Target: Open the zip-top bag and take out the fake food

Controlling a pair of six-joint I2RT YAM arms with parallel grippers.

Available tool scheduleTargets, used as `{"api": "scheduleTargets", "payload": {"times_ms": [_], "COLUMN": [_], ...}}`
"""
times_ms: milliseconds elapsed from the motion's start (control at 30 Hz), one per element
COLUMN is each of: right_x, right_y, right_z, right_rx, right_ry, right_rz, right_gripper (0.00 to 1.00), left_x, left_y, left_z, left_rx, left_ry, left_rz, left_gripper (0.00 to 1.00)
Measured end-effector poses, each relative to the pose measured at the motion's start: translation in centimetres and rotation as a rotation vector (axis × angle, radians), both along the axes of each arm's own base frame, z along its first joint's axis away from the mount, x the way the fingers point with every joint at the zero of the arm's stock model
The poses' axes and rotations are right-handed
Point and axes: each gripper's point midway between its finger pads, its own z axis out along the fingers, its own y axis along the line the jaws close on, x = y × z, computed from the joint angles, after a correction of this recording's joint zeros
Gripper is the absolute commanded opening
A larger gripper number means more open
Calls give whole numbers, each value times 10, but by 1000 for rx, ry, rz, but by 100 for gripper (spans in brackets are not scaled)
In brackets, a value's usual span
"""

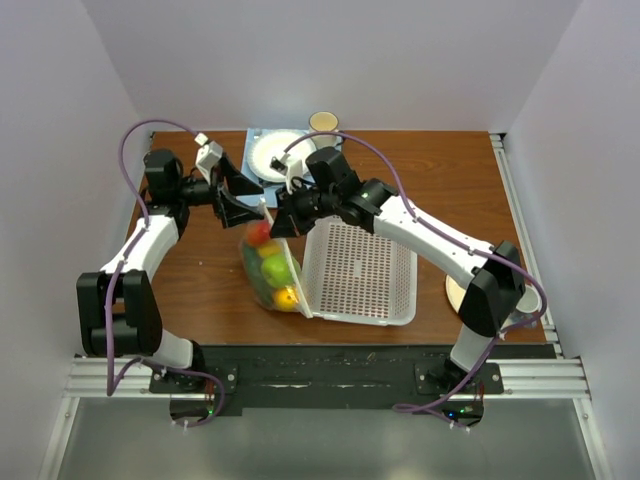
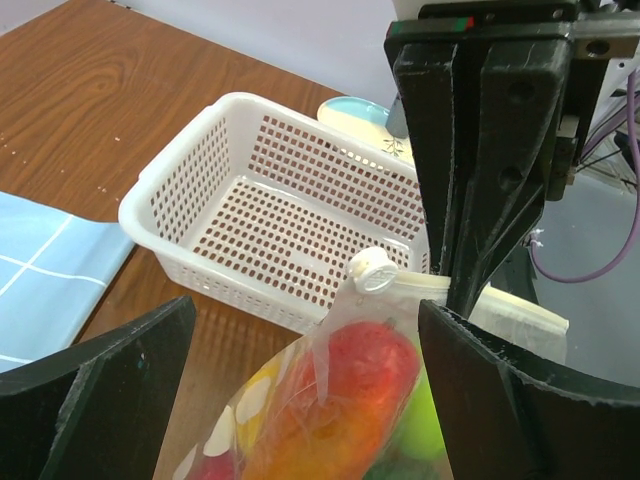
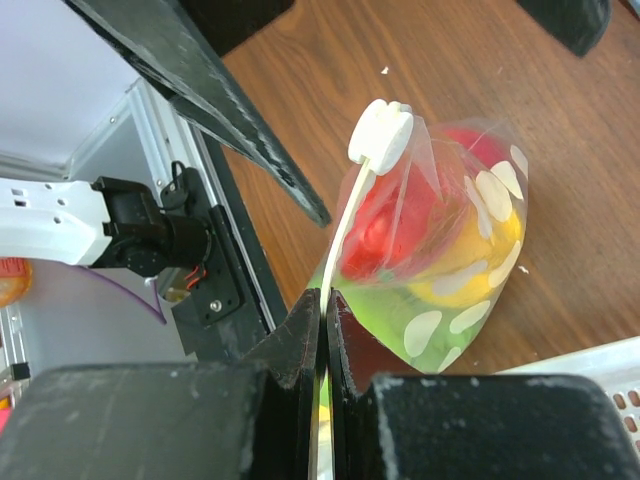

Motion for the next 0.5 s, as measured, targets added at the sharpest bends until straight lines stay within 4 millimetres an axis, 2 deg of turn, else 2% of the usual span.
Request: {"api": "scheduleTargets", "payload": {"times_ms": [167,233,267,300,333,400,500], "right_x": [5,5,5,6,6,7,7], "right_y": [5,6,6,6,6,6,6], "right_z": [8,9,10,9,9,8,8], "right_rx": [10,11,13,12,11,10,11], "right_ry": [-18,-20,-21,-21,-20,-20,-19], "right_rz": [5,6,6,6,5,3,2], "right_gripper": [0,0,0,0,0,0,0], "left_x": [-2,-3,-4,-4,-5,-8,-10], "left_y": [-1,-1,-2,-2,-3,-5,-8], "left_z": [-5,-8,-9,-9,-9,-10,-11], "left_rx": [2,2,1,1,1,-2,-1], "left_ry": [12,17,25,27,29,38,30], "left_rz": [-5,-5,-6,-7,-10,-27,-39], "left_gripper": [96,84,73,38,17,1,0]}}
